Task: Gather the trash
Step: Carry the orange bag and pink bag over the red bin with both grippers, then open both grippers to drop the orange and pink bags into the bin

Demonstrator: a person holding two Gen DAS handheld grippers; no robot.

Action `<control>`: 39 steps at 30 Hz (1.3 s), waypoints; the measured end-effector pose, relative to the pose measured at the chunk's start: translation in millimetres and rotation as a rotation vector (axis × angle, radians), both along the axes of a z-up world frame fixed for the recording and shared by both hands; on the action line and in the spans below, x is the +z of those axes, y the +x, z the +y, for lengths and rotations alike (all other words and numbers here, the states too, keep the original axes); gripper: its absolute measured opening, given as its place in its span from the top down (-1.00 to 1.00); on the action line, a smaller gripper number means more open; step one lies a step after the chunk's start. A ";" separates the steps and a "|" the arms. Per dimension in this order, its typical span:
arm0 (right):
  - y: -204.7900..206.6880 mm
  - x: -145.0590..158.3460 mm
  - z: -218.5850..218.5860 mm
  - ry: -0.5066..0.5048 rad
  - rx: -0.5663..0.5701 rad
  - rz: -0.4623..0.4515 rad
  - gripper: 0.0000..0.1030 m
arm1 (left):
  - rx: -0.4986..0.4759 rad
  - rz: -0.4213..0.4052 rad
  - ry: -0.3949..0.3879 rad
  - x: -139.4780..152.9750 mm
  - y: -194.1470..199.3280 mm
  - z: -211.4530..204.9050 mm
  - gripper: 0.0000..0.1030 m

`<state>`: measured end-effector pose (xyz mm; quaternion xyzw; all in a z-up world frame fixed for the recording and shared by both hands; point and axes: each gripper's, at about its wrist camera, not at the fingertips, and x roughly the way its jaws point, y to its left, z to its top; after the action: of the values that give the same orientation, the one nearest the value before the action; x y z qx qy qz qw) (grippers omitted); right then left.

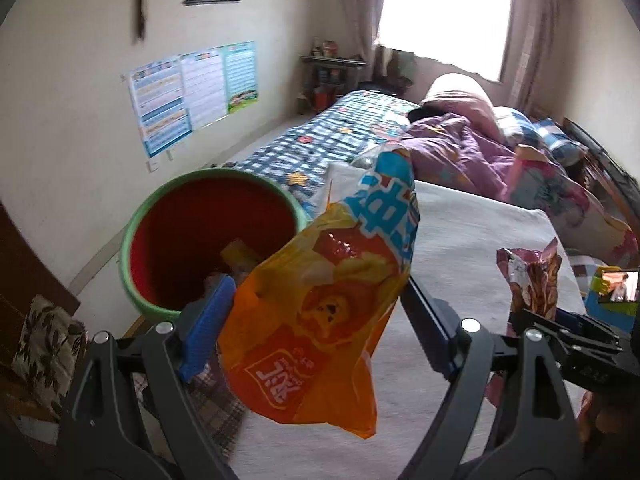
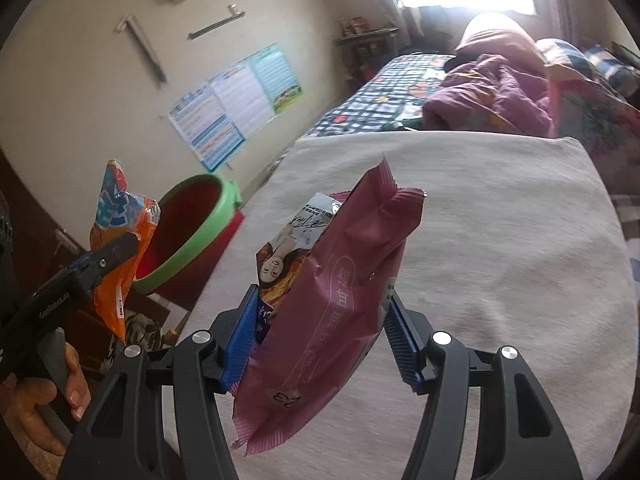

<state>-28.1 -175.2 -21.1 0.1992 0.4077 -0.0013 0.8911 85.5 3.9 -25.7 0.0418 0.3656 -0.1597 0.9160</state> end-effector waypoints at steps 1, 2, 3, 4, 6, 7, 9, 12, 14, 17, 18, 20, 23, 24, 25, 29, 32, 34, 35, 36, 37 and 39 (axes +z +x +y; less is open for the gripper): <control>2.5 -0.7 4.0 0.000 0.007 0.001 -0.13 | 0.013 0.001 0.000 -0.6 2.2 5.9 -0.59; 7.7 -1.5 9.3 -0.001 0.017 0.003 -0.13 | 0.027 0.003 -0.001 -1.3 4.4 12.1 -0.59; 10.4 -2.1 12.2 -0.002 0.022 0.004 -0.13 | 0.037 0.004 -0.001 -1.6 6.9 16.5 -0.59; 12.5 -2.8 15.4 -0.003 0.028 0.004 -0.13 | 0.049 0.006 -0.001 -2.3 9.4 21.0 -0.59; 20.0 -3.3 23.1 -0.009 0.039 0.003 -0.13 | 0.067 0.008 -0.003 -3.3 14.1 29.4 -0.59; 22.3 -3.3 25.2 -0.012 0.043 0.002 -0.13 | 0.075 0.008 -0.005 -3.9 17.5 33.3 -0.59; 31.5 -2.4 31.3 -0.023 0.053 -0.001 -0.13 | 0.086 0.011 -0.008 -5.1 24.5 38.8 -0.59; 46.1 0.6 39.9 -0.039 0.066 -0.010 -0.13 | 0.096 0.015 -0.013 -8.0 34.8 48.3 -0.59; 56.2 3.2 45.7 -0.051 0.074 -0.018 -0.13 | 0.103 0.022 -0.017 -10.9 44.0 54.4 -0.59; 74.0 7.8 56.7 -0.074 0.089 -0.033 -0.13 | 0.110 0.036 -0.025 -17.3 56.8 63.8 -0.59; 81.5 9.3 60.7 -0.082 0.096 -0.038 -0.13 | 0.112 0.042 -0.029 -19.2 62.9 66.4 -0.59; 93.8 11.7 67.9 -0.100 0.110 -0.047 -0.13 | 0.112 0.052 -0.035 -21.8 71.1 70.3 -0.59; 112.6 15.2 80.4 -0.126 0.135 -0.062 -0.13 | 0.110 0.057 -0.033 -25.6 84.6 77.1 -0.59; 119.5 16.2 84.8 -0.132 0.143 -0.068 -0.13 | 0.110 0.058 -0.032 -26.8 88.3 78.5 -0.59; 124.5 16.8 88.3 -0.137 0.149 -0.071 -0.13 | 0.109 0.059 -0.031 -28.0 93.8 80.7 -0.59; 147.3 18.7 105.1 -0.154 0.175 -0.083 -0.13 | 0.104 0.067 -0.032 -32.6 111.3 86.8 -0.59; 163.5 18.5 117.1 -0.175 0.192 -0.088 -0.13 | 0.099 0.074 -0.028 -38.7 121.1 91.3 -0.59; 173.4 16.4 123.1 -0.188 0.202 -0.088 -0.13 | 0.096 0.080 -0.028 -41.7 127.5 93.0 -0.59; 177.8 15.3 125.3 -0.193 0.207 -0.087 -0.13 | 0.095 0.084 -0.028 -43.5 131.5 93.6 -0.59; 182.5 14.1 129.0 -0.200 0.213 -0.086 -0.13 | 0.093 0.088 -0.029 -45.3 135.4 94.0 -0.59; 185.7 12.7 130.0 -0.205 0.217 -0.085 -0.13 | 0.091 0.092 -0.029 -46.5 137.1 94.2 -0.59; 193.3 8.4 135.7 -0.220 0.228 -0.078 -0.13 | 0.086 0.101 -0.029 -49.6 142.5 94.3 -0.59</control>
<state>165.1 -39.4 -12.8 0.0527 0.3903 0.0626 0.9170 228.0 98.2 -75.2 0.0044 0.4106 -0.1272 0.9029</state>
